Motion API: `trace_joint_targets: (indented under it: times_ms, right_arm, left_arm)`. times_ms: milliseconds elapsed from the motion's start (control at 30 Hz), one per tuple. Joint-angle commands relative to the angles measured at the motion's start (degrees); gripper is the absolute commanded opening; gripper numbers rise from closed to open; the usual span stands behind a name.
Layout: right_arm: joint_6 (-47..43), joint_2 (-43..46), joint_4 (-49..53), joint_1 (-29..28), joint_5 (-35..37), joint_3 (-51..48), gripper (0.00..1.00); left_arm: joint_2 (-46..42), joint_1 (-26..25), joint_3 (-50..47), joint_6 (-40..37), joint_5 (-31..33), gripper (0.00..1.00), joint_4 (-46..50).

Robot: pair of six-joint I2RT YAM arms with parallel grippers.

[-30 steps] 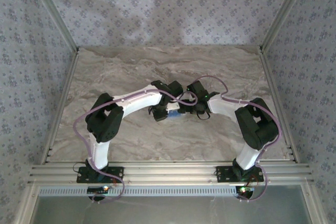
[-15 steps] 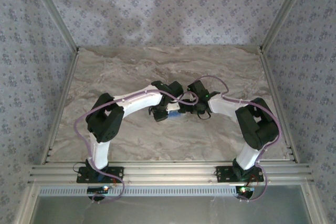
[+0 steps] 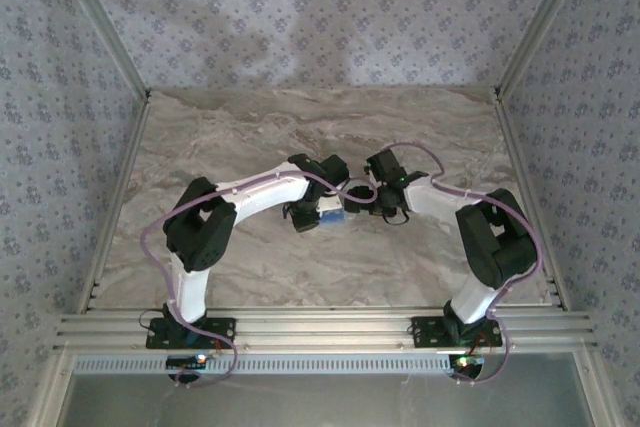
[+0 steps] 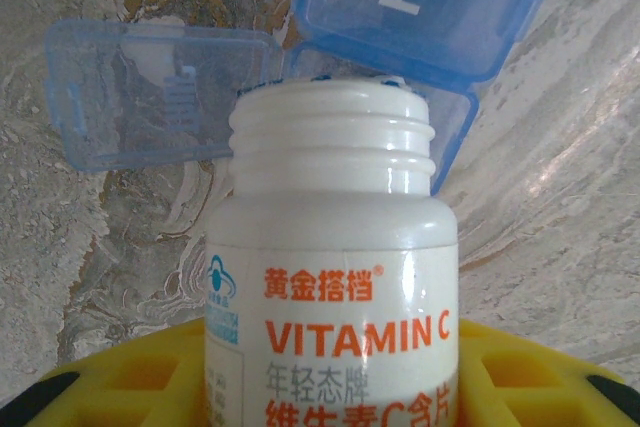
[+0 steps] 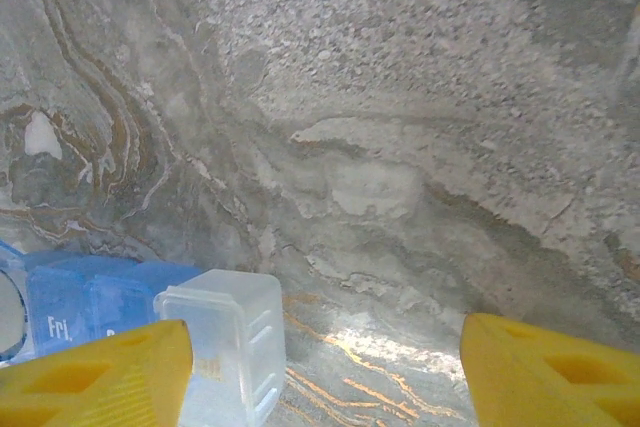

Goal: Sort the pills into containers

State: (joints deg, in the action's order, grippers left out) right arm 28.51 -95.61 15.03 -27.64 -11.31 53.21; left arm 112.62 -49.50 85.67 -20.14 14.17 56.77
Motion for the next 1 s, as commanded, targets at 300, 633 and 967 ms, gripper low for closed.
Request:
trace_joint_targets:
  times_ms: [300,633,967]
  right_arm:
    - [1.54,-0.56,-0.83,-0.08,-2.2,-0.95,0.73]
    - [1.3,-2.38,-1.42,-0.19,-2.15,-1.75,0.73]
    - [1.28,-2.94,-1.67,-0.18,-2.25,-2.05,0.72]
  left_arm:
    - [-1.12,0.19,0.96,-0.87,0.06,0.0,2.41]
    - [-2.48,0.08,2.4,-1.11,1.3,0.0,3.77]
    - [-2.32,-1.48,1.44,-2.45,4.63,0.0,2.25]
